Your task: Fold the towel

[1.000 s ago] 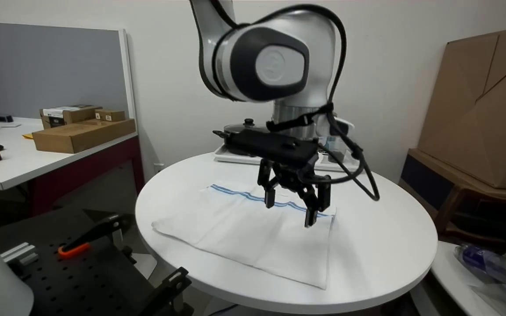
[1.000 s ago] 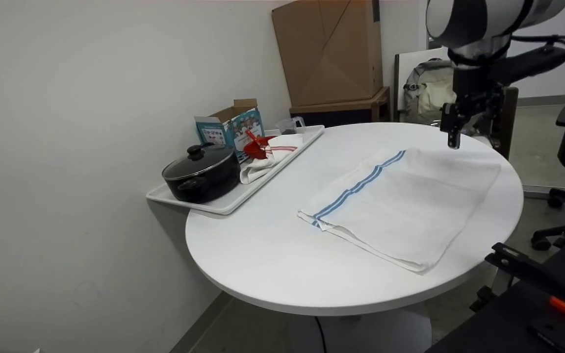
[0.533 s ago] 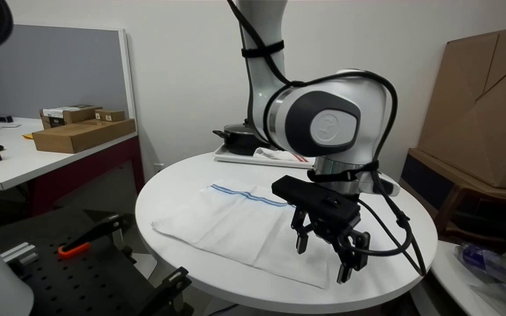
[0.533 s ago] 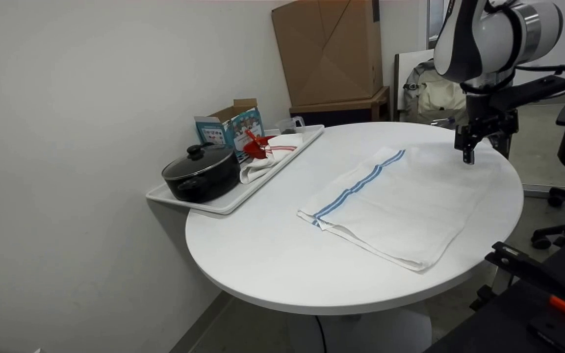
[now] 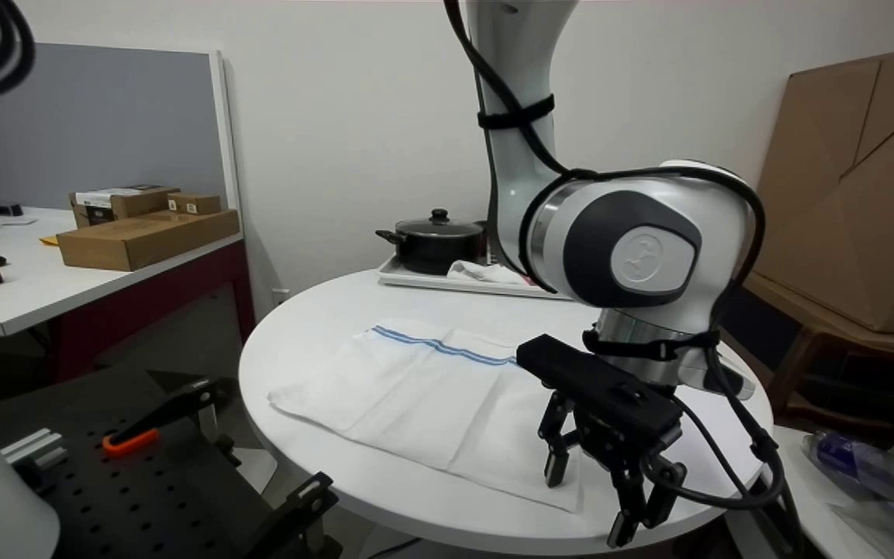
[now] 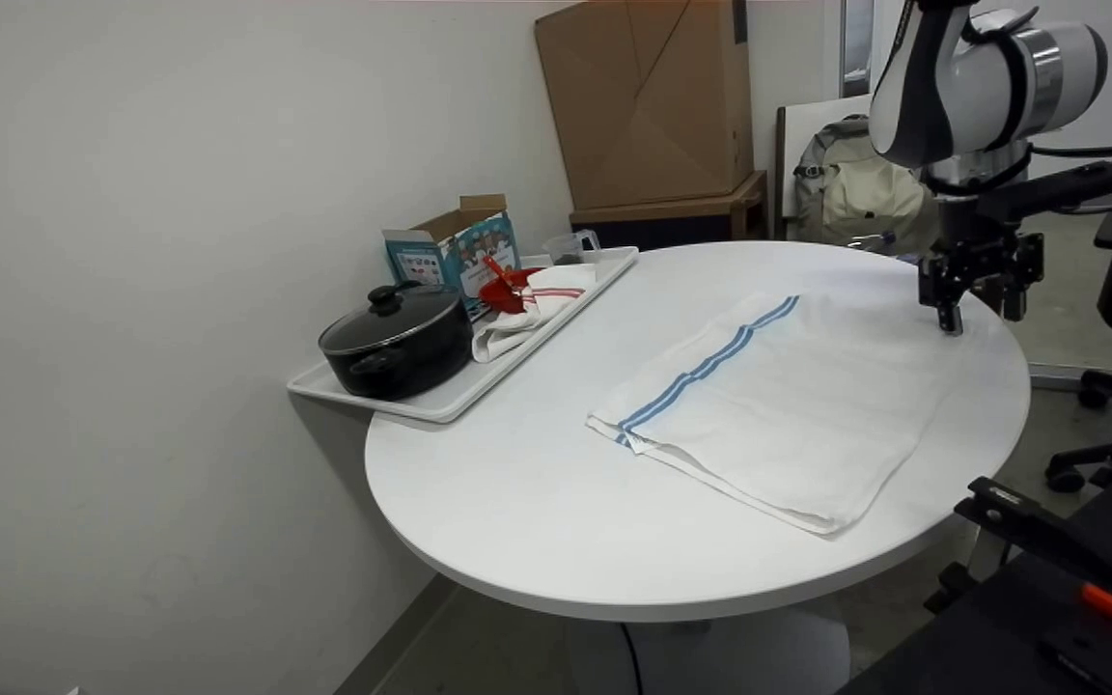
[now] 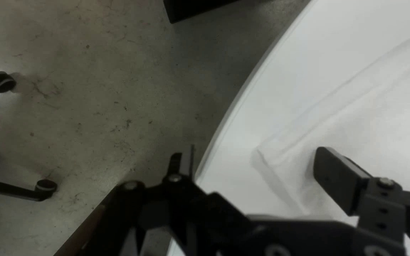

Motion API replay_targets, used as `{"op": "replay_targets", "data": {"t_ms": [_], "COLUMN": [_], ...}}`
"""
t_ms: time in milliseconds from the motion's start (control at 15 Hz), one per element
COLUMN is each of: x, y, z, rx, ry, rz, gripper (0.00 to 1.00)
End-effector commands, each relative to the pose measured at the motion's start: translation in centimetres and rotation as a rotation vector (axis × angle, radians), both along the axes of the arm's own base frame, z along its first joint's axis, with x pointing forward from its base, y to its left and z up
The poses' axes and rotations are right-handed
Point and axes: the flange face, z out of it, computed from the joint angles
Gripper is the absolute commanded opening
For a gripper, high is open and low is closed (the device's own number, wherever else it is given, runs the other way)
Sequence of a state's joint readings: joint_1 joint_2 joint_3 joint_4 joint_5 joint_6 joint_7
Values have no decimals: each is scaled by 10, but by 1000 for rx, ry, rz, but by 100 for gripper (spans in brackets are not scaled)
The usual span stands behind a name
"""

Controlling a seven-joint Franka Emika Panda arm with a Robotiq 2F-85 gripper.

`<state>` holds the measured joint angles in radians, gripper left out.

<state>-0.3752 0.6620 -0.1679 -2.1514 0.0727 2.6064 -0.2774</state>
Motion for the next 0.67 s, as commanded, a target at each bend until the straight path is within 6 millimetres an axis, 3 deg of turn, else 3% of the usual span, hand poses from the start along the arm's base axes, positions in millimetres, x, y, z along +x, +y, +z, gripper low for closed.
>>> {"op": "replay_targets", "data": {"t_ms": [0,467,600], "x": [8,4,2], "y": [-4,-12,-8], "z": [-5,-1,2], "rx": [25,28,32], "ry": [17,17,21], "rz": [-22,-35,-18], "gripper": [53,2,0]}}
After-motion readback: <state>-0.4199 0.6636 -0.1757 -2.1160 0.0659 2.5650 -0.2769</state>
